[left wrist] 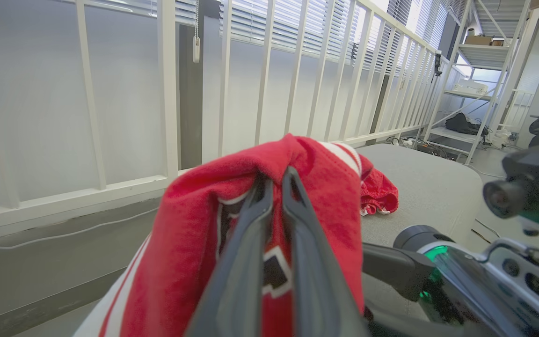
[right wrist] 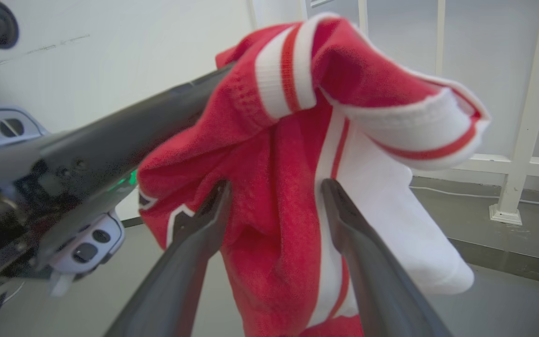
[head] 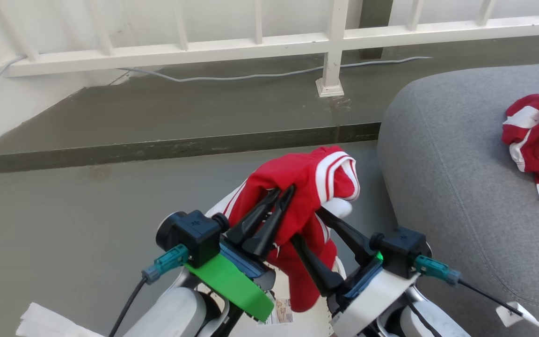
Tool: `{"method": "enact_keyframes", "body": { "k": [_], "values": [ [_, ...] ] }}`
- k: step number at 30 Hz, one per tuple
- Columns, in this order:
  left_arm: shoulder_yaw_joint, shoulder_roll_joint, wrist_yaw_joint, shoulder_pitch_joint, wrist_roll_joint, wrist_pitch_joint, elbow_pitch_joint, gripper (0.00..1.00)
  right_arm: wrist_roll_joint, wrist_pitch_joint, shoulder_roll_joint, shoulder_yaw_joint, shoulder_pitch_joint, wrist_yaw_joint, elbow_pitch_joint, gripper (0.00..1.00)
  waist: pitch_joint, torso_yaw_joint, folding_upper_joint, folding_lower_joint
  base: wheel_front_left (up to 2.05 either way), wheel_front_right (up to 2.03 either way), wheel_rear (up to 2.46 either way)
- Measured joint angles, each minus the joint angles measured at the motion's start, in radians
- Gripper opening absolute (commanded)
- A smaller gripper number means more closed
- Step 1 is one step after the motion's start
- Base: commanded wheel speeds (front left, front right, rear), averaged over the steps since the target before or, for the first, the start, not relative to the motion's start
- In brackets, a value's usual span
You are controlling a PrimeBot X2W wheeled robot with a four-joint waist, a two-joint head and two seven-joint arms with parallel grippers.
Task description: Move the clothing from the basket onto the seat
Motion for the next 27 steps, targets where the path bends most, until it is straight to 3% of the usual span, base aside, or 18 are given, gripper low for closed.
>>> {"method": "enact_keyframes", "body": {
  "k": [7, 8, 9, 18, 20, 22, 23, 24, 27],
  "values": [
    [-0.011, 0.0, 0.0, 0.0, 0.003, 0.007, -0.018, 0.0, 0.019, 0.0, 0.004, 0.035, -0.064, 0.0, 0.067, 1.0, 0.006, 0.017, 0.0, 0.0, 0.0, 0.0, 0.0],
    [-0.012, 0.0, 0.0, 0.0, 0.003, 0.01, -0.022, 0.0, 0.024, 0.0, 0.004, 0.041, -0.072, 0.0, 0.078, 0.26, 0.007, 0.018, 0.0, 0.0, 0.0, 0.0, 0.0],
    [-0.013, 0.0, 0.0, 0.0, 0.003, 0.014, -0.026, 0.0, 0.027, 0.0, 0.005, 0.046, -0.076, 0.0, 0.083, 0.0, 0.007, 0.019, 0.0, 0.0, 0.0, 0.0, 0.0],
    [-0.015, 0.002, 0.0, 0.0, 0.004, 0.024, -0.032, 0.0, 0.057, -0.011, 0.01, 0.067, -0.109, 0.0, 0.13, 0.0, 0.009, 0.029, 0.0, 0.0, 0.0, 0.0, 0.0],
    [-0.015, 0.004, 0.0, 0.0, 0.006, 0.024, -0.035, 0.28, 0.065, -0.016, 0.01, 0.067, -0.114, 0.0, 0.135, 0.0, 0.009, 0.029, 0.0, 0.0001, 0.0, 0.0, 0.0],
    [-0.015, 0.005, 0.0, 0.0, 0.006, 0.025, -0.04, 0.45, 0.074, -0.027, 0.011, 0.063, -0.115, 0.0, 0.144, 0.0, 0.009, 0.028, 0.0, 0.0, 0.0, 0.0, 0.0],
    [-0.015, 0.006, 0.0, 0.0, 0.006, 0.029, -0.042, 0.91, 0.077, -0.034, 0.011, 0.059, -0.117, 0.0, 0.147, 0.0, 0.009, 0.027, 0.0, 0.0001, 0.0, 0.0, 0.0],
    [-0.015, 0.006, 0.0, 0.0, 0.006, 0.029, -0.042, 1.0, 0.077, -0.034, 0.011, 0.059, -0.117, 0.0, 0.147, 0.0, 0.009, 0.027, 0.0, 0.0001, 0.0, 0.0, 0.0],
    [-0.013, 0.011, 0.011, 0.0, 0.012, 0.032, -0.052, 1.0, 0.079, -0.046, 0.01, 0.05, -0.135, 0.0, 0.153, 0.0, 0.011, 0.022, 0.0, 0.0001, 0.0, 0.0, 0.0]
  ]
}}
